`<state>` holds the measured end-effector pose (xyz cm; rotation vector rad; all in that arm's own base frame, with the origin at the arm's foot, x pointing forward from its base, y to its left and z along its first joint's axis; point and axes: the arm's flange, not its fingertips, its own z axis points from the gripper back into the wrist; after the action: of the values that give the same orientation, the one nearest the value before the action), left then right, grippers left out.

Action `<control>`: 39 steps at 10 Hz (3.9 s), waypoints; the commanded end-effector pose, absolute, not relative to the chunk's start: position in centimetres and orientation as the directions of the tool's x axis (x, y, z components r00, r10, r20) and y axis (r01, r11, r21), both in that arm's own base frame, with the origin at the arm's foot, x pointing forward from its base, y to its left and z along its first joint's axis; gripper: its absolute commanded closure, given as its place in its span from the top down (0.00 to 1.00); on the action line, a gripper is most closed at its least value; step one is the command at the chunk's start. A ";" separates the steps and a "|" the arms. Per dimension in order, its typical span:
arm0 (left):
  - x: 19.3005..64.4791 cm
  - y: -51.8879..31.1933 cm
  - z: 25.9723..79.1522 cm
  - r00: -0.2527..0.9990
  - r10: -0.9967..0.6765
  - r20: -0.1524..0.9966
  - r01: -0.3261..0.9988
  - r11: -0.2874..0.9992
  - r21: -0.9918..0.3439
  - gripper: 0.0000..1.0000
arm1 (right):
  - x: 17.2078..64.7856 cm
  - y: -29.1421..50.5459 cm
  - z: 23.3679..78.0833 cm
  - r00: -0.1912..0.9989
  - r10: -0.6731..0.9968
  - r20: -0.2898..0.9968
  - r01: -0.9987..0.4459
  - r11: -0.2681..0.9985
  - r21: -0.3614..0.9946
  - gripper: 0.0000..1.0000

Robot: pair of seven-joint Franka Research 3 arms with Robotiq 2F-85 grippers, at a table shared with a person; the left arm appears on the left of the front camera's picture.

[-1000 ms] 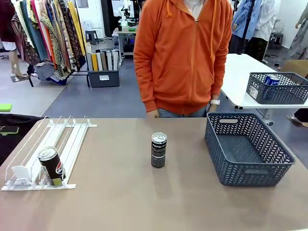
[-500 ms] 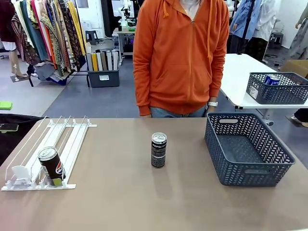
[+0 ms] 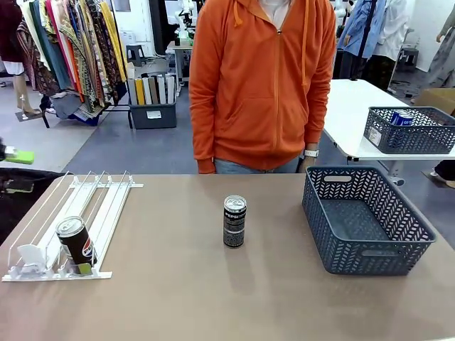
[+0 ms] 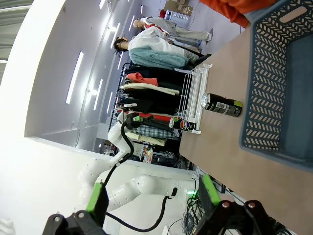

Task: Retrieve and store the cans from the dispenser.
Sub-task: Pick up one can from the Automatic Can Dispenser and place it in the middle of the table.

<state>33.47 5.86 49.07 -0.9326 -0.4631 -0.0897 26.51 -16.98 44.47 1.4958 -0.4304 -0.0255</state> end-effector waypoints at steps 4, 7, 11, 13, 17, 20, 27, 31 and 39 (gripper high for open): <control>34.6 -6.3 52.7 0.960 -0.263 0.091 0.247 0.956 0.156 1.00 | 26.6 -16.9 44.8 0.920 -0.288 0.265 -0.253 0.078 0.964 1.00; 35.6 -7.6 52.1 0.960 -0.243 0.142 0.215 0.959 0.186 1.00 | 26.6 -16.9 44.8 0.920 -0.288 0.265 -0.253 0.078 0.964 1.00; 34.3 -7.9 51.2 0.944 -0.239 0.226 0.230 0.971 0.065 1.00 | 26.6 -16.9 44.8 0.920 -0.288 0.265 -0.253 0.078 0.964 1.00; 34.6 -8.1 51.5 0.943 -0.261 0.204 0.249 0.965 0.085 1.00 | 26.6 -16.9 44.8 0.920 -0.288 0.265 -0.253 0.078 0.964 1.00; 36.7 -9.7 46.7 0.983 -0.173 0.064 0.171 0.985 0.037 1.00 | 26.6 -16.9 44.8 0.920 -0.288 0.265 -0.253 0.078 0.964 1.00; 38.8 -9.1 43.4 0.992 -0.128 0.009 0.128 0.991 -0.032 1.00 | 26.6 -16.9 44.8 0.920 -0.288 0.265 -0.253 0.078 0.964 1.00; 39.6 -8.7 41.4 0.986 -0.142 -0.088 0.137 0.989 -0.056 1.00 | 26.6 -16.9 44.8 0.920 -0.288 0.265 -0.253 0.078 0.964 1.00; 39.7 -8.8 41.2 0.988 -0.132 -0.077 0.129 0.991 -0.042 0.00 | 26.6 -16.9 44.8 0.920 -0.288 0.265 -0.253 0.078 0.964 1.00; 37.7 -8.3 45.7 0.989 -0.147 0.015 0.147 0.989 -0.016 0.00 | 26.6 -16.9 44.8 0.920 -0.288 0.265 -0.253 0.078 0.964 1.00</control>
<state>38.55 -8.68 43.13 -0.0326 0.0375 -0.1373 26.51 -16.98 44.47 1.4958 -0.4303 -0.0254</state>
